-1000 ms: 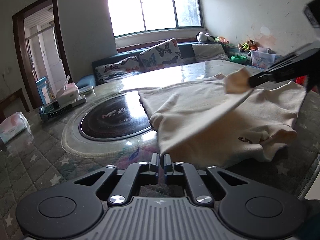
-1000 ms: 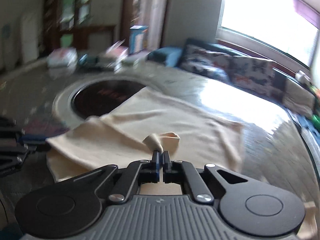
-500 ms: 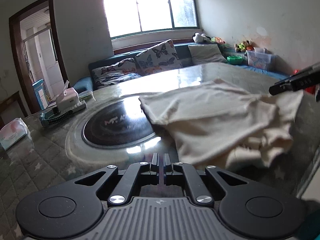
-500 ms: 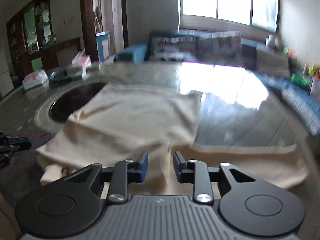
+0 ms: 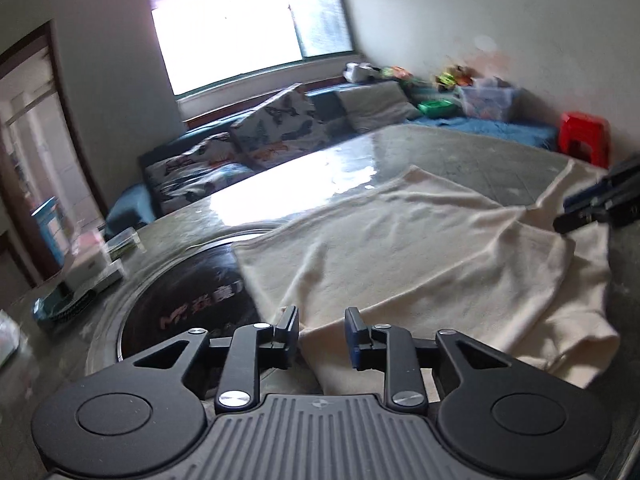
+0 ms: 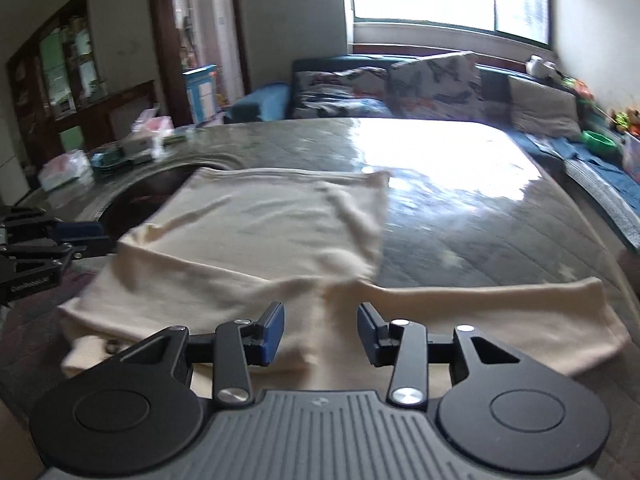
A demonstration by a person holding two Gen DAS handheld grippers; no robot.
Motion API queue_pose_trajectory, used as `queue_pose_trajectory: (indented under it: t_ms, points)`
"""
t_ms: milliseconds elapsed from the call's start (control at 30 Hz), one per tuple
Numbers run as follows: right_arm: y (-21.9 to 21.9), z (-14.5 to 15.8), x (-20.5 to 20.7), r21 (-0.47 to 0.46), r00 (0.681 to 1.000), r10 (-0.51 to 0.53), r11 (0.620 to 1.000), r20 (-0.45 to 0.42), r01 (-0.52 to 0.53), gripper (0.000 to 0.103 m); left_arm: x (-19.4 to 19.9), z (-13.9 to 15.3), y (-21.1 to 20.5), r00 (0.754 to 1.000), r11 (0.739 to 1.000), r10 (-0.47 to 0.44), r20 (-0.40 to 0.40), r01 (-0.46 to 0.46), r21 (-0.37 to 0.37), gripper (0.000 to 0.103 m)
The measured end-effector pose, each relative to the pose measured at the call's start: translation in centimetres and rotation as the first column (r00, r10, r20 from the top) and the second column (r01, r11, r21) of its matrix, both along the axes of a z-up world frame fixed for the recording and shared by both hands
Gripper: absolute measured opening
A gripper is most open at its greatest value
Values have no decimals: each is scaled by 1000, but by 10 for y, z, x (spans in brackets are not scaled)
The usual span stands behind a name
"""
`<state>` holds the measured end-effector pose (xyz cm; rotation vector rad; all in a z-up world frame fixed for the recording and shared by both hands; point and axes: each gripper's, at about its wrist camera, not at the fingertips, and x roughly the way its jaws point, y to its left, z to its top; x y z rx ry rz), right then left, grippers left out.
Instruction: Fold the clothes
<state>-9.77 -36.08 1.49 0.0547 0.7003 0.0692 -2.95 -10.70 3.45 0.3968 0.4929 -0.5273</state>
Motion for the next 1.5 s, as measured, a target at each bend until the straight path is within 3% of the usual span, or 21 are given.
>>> queue_pose_trajectory:
  t_ms: [200, 333, 400, 533, 733, 833, 967, 1133, 1233, 1367, 1500]
  points:
    - [-24, -14, 5, -1, 998, -49, 999, -48, 49, 43, 13, -15, -2, 999, 999, -20, -27, 22, 43, 26]
    - [-31, -22, 9, 6, 997, -53, 999, -63, 54, 44, 18, -20, 0, 999, 998, -33, -38, 35, 49, 12]
    - [-31, -23, 10, -1, 997, -50, 999, -63, 50, 45, 17, -19, 4, 999, 999, -25, -39, 27, 30, 5]
    - [-28, -23, 11, -22, 997, -41, 999, -72, 40, 46, 16, -11, 17, 999, 999, 25, -44, -27, -34, 3]
    - [-30, -23, 12, -14, 996, -43, 999, -77, 42, 49, 27, -24, 42, 983, 989, 136, -121, -142, -38, 0]
    - [-29, -23, 12, -22, 996, -41, 999, -79, 39, 51, 26, -18, 48, 980, 985, 140, -141, -152, -76, 0]
    - [-26, -16, 13, -26, 997, -44, 999, -64, 43, 49, 13, 6, 39, 993, 988, 88, -76, -96, -121, 2]
    - [-4, 4, 16, -19, 998, 57, 998, 4, -57, 45, 13, 0, 14, 995, 994, 25, -96, -35, -103, 4]
    - [16, 9, 20, -25, 989, 146, 989, 25, -146, 39, 16, -11, 8, 991, 996, 40, -125, -49, -75, 4]
    - [41, -3, 27, -22, 970, 243, 970, -11, -244, 32, 16, -18, 9, 991, 997, 46, -129, -53, -56, 5]
    - [48, -15, 26, -47, 964, 264, 963, -41, -266, 30, 16, -19, 6, 991, 998, 47, -123, -53, -46, 5]
